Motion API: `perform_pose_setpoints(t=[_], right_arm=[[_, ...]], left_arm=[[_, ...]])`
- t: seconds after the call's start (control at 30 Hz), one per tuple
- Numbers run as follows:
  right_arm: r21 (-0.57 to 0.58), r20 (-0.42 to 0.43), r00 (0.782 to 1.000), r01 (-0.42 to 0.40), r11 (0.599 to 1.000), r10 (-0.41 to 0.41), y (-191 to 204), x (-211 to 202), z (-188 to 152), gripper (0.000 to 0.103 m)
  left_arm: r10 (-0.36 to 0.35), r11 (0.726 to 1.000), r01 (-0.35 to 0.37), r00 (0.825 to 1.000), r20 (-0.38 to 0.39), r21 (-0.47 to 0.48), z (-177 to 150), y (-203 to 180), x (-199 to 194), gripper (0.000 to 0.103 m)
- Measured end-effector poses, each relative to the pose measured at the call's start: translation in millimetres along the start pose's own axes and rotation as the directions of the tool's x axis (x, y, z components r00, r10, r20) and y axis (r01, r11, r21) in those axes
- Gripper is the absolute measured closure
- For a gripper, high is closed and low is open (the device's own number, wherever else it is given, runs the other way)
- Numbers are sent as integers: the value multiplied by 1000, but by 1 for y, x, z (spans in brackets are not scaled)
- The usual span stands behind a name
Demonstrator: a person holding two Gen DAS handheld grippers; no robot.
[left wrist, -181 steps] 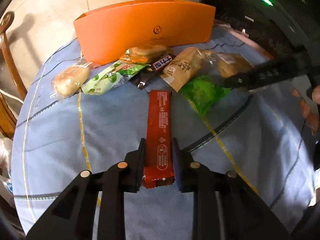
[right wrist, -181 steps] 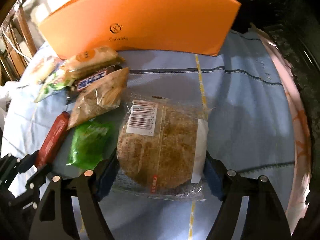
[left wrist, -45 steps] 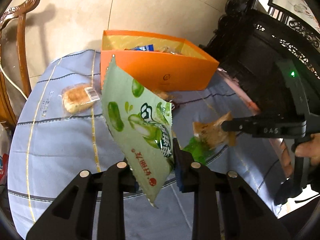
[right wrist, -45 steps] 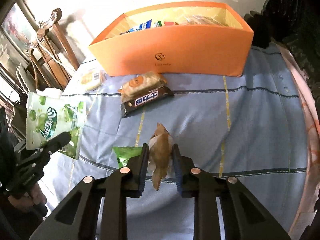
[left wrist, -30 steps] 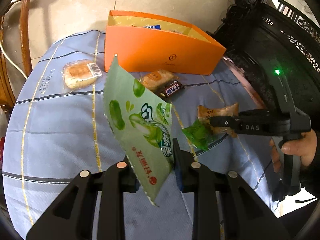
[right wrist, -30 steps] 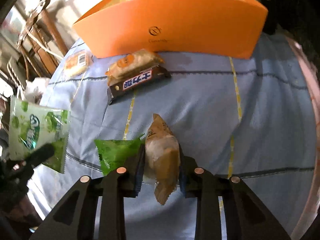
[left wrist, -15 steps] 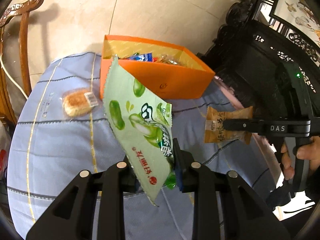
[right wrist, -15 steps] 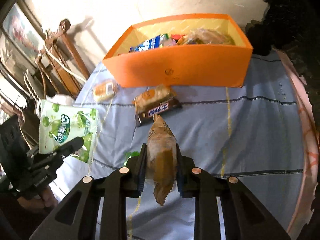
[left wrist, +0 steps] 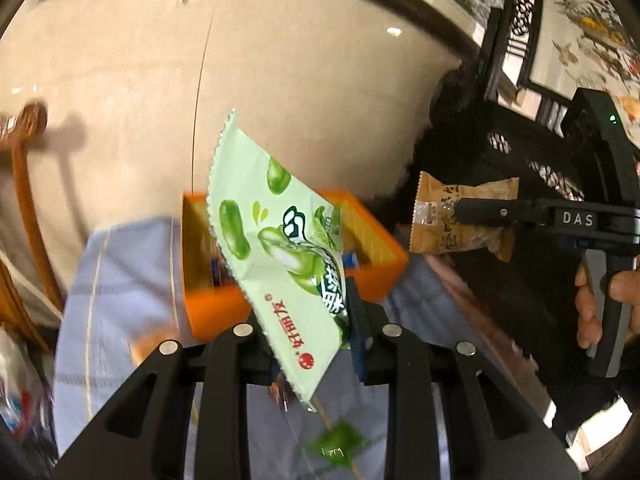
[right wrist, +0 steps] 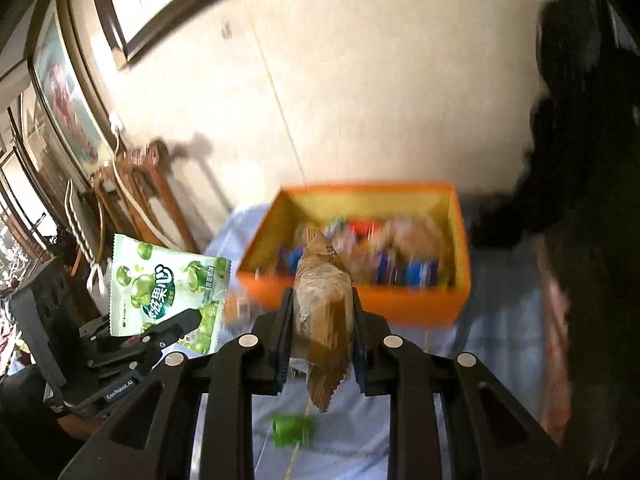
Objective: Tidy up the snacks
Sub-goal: 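Carry both bags over the orange box and open both tools, then grasp the wrapped bread loaf with the left tool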
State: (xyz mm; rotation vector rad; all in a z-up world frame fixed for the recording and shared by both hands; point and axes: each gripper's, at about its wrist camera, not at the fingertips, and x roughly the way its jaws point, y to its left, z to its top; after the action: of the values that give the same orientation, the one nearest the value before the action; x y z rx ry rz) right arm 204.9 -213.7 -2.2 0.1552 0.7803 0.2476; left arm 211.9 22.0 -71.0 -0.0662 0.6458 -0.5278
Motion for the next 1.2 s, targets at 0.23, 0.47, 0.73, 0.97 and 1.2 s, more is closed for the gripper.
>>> perform_pose_setpoints(t=[0.23, 0.47, 0.73, 0.97, 1.2], right_arm=[[-35, 78, 995, 69, 997, -66, -5, 20, 80, 78], [25, -39, 985, 166, 986, -165, -39, 82, 99, 14], [3, -213, 971, 114, 993, -111, -19, 110, -13, 13], [-140, -434, 892, 68, 988, -123, 45, 151, -147, 12], [-241, -470, 864, 72, 968, -181, 74, 174, -185, 12]], left_arm=[[36, 998, -39, 996, 79, 39, 92, 3, 31, 77], [120, 992, -122, 990, -69, -19, 116, 40, 96, 6], [266, 960, -278, 946, -188, -38, -5, 116, 75, 6], [415, 867, -487, 825, -383, -108, -96, 182, 77, 6], [477, 851, -524, 796, -372, -31, -94, 165, 112, 6]])
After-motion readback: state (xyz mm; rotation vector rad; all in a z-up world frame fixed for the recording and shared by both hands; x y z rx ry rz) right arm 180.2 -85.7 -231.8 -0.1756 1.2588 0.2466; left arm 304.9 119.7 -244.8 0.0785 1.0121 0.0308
